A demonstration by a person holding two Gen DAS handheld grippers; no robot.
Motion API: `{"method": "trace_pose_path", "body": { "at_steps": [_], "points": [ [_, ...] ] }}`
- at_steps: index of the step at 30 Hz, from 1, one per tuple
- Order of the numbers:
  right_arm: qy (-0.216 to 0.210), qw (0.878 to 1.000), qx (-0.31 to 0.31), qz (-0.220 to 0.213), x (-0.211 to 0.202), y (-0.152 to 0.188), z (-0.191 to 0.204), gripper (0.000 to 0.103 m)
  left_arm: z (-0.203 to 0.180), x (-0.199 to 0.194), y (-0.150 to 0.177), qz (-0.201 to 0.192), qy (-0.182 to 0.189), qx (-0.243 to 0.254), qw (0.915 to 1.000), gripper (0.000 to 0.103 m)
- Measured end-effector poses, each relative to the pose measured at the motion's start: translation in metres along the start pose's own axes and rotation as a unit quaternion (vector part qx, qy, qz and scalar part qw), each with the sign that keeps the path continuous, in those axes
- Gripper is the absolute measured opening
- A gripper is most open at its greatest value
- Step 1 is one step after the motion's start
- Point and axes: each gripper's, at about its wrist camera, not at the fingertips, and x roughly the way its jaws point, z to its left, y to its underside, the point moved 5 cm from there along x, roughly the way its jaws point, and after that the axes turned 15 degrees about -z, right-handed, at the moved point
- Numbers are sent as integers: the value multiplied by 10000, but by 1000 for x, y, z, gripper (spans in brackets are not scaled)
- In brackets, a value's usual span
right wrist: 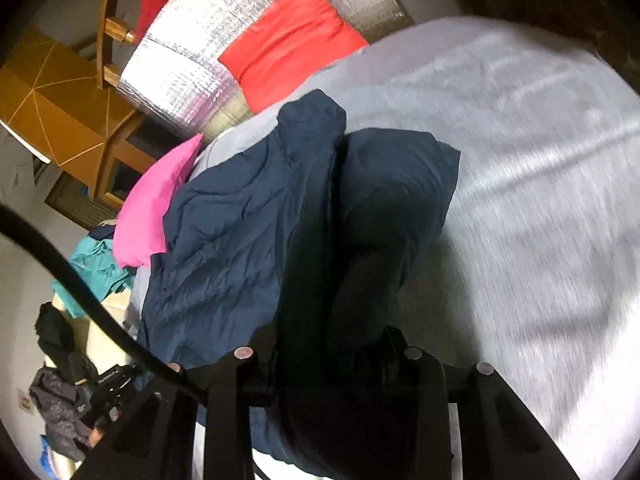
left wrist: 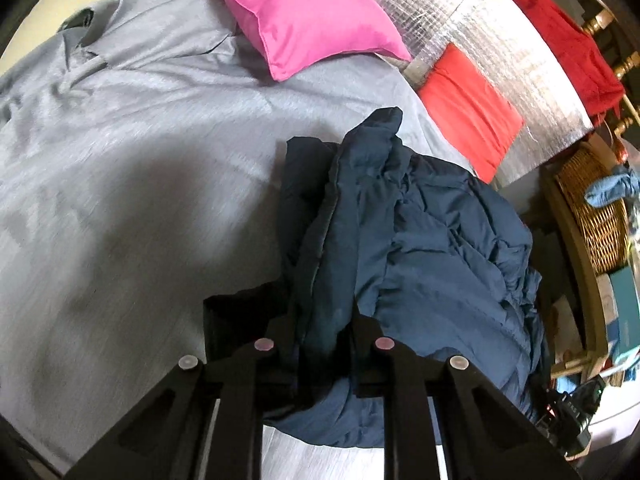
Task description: Fold large clothes
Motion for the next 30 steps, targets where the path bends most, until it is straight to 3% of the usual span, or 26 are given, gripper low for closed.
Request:
{"method": "trace_pose_path", "body": {
  "at_steps": [8,16,18,20,22,25,27,28,30],
  "points": [
    [-32,9995,267,138,-26,35,-15,37,25,-34,39,-36,-86,-22,10000,18],
    [-2,9991,403,92,-38,57,-22,37,39,-37,49,115,-38,-164,9998,19],
    [-11,9987,487,141,-38,53,-22,44,41,-38,45,202,-46,-277,9994,28],
    [162,9981,561,210,-46,51,-27,58,43,-44,40,295,29,-442,9986,30],
    [318,9978,568,146,-65,41,-34,63,42,-54,32,297,116,-492,9983,32],
    [381,9971,498,-427,-103,14,-40,70,35,-72,3,-144,14,-322,9994,44],
    [411,9941,445,-904,-116,-6,-34,79,20,-75,-21,-558,-49,-137,9983,65],
    [354,9922,406,-1127,-117,-20,-29,82,15,-72,-28,-634,-79,-104,9979,68],
    [215,9924,365,-1159,-98,-38,-16,82,-5,-51,-46,-712,-19,-86,9974,69]
  ]
}}
